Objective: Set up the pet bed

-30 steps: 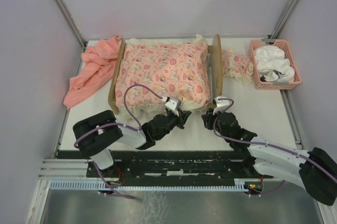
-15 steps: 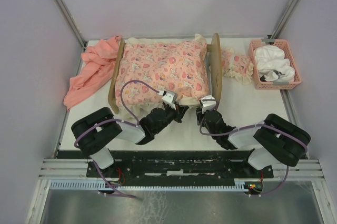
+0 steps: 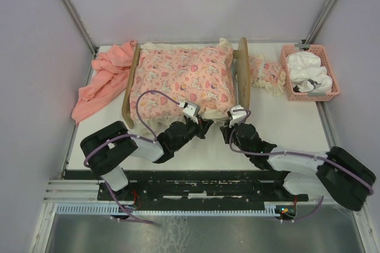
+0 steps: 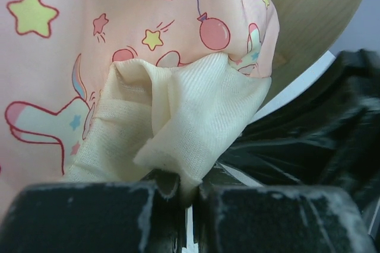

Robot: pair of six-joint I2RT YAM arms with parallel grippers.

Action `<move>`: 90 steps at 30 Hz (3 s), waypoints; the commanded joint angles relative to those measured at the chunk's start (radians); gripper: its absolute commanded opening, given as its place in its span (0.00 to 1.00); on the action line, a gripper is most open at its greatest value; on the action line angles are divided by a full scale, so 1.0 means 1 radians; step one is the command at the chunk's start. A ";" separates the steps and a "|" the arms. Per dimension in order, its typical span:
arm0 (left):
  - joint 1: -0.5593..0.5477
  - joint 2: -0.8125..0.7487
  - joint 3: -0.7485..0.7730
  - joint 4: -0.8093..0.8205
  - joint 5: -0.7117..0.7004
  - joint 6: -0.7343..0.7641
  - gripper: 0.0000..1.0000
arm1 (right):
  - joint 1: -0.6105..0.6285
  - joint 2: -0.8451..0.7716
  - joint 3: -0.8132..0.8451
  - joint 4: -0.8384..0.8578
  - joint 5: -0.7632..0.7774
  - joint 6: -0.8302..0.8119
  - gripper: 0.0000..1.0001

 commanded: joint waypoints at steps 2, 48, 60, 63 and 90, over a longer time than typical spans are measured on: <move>0.008 0.020 -0.003 0.062 -0.027 -0.013 0.03 | 0.003 -0.325 -0.024 -0.278 -0.255 0.189 0.19; 0.008 0.067 -0.042 0.175 0.059 -0.080 0.03 | 0.008 -0.354 0.387 -0.836 -0.384 -0.681 0.52; 0.009 0.061 -0.051 0.194 0.068 -0.086 0.03 | 0.011 -0.239 0.183 -0.434 -0.544 -1.282 0.53; 0.009 0.058 -0.054 0.194 0.070 -0.085 0.03 | 0.012 -0.200 0.174 -0.386 -0.574 -1.306 0.53; 0.008 0.032 -0.044 0.151 0.053 -0.071 0.03 | 0.109 -0.225 0.058 -0.276 -0.429 -1.255 0.02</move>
